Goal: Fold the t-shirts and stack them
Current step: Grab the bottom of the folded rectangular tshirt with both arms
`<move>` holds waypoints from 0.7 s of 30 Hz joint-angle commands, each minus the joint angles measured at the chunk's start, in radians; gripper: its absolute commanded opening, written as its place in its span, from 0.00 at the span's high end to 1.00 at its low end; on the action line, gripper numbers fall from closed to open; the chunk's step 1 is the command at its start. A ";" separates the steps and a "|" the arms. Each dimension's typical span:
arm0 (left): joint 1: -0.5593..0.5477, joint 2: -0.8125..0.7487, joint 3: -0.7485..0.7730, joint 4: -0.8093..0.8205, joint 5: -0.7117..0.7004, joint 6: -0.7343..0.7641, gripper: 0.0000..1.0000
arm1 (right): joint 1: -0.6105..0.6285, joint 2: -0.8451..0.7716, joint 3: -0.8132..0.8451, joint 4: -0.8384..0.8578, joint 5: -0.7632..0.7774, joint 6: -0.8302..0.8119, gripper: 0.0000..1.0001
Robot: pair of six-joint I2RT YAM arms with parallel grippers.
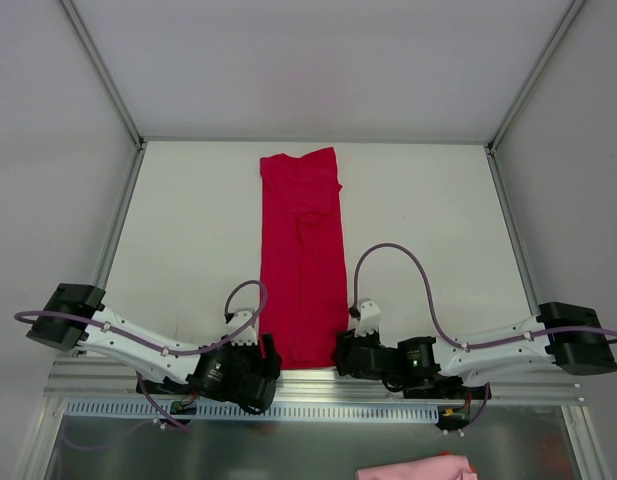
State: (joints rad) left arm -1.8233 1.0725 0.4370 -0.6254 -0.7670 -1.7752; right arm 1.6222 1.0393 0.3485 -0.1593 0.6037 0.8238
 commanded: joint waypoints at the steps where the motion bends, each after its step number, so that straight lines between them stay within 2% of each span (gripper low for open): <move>1: -0.022 -0.011 0.005 -0.046 -0.055 -0.070 0.35 | 0.007 0.013 -0.006 0.066 0.002 0.038 0.39; 10: -0.030 0.012 0.003 -0.085 -0.063 -0.132 0.36 | 0.010 -0.022 -0.017 0.115 0.010 0.054 0.40; 16: -0.033 0.017 0.017 -0.099 -0.075 -0.130 0.36 | 0.027 -0.062 0.020 0.057 0.044 0.043 0.40; 21: -0.033 0.023 0.012 -0.091 -0.071 -0.127 0.36 | 0.044 -0.062 -0.016 0.070 0.041 0.092 0.40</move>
State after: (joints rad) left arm -1.8408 1.0889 0.4366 -0.6941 -0.7910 -1.8740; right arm 1.6543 0.9894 0.3416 -0.1020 0.5972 0.8619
